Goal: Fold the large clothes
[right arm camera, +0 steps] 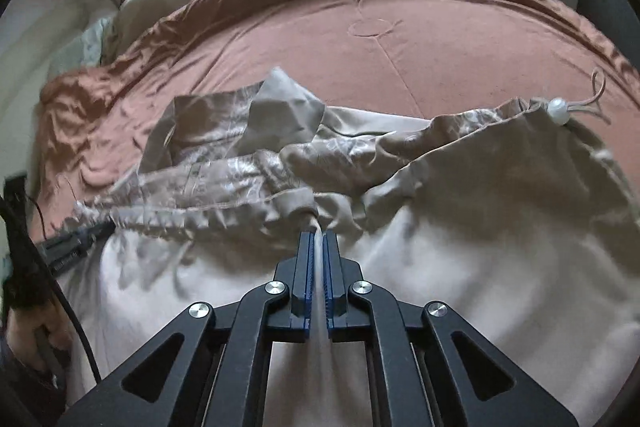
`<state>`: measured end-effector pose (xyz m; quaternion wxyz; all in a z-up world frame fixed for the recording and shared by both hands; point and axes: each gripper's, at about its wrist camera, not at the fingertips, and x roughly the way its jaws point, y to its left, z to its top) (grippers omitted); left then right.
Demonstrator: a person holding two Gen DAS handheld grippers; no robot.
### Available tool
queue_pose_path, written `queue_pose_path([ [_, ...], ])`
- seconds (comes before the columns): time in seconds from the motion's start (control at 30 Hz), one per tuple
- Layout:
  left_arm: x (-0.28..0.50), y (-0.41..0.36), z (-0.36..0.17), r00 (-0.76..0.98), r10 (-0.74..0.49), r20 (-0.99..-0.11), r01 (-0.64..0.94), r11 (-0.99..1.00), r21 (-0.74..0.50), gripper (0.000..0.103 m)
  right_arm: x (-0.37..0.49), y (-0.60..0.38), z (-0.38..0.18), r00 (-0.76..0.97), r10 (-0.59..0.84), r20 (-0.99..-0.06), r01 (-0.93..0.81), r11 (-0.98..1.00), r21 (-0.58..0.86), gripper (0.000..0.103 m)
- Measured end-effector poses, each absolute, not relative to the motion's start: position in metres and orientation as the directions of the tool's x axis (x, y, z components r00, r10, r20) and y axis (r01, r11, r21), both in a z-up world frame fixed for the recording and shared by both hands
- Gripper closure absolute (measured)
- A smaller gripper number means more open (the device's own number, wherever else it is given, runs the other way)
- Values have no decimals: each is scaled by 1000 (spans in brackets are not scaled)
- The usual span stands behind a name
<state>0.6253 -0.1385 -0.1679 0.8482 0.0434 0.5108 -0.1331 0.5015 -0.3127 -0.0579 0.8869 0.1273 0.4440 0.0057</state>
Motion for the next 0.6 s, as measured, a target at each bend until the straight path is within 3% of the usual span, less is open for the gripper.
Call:
queue_pose_path([
  [0.07,622,-132,-156,432,-209,-877,270,958,-95,84,495,-313,-49,612,194,-767,76,951,301,84],
  [0.1,618,-129,-151,437,-220,-872,269,957,-107,76,492,-313,-46,619,201,-760,72,948,309,53],
  [0.13,613,-124,-143,448,-230,-864,266,957,-117,71,487,-313,-41,635,196,-747,66,950,306,33],
  [0.2,599,-113,-123,479,-229,-847,255,960,-115,46,475,-311,-32,671,175,-720,62,955,290,33],
  [0.23,588,-104,-111,504,-225,-834,248,962,-110,43,470,-310,-30,677,185,-712,50,954,294,33],
  [0.6,508,-24,-66,558,-205,-805,156,978,-141,41,400,-284,-7,712,184,-678,0,965,263,37],
])
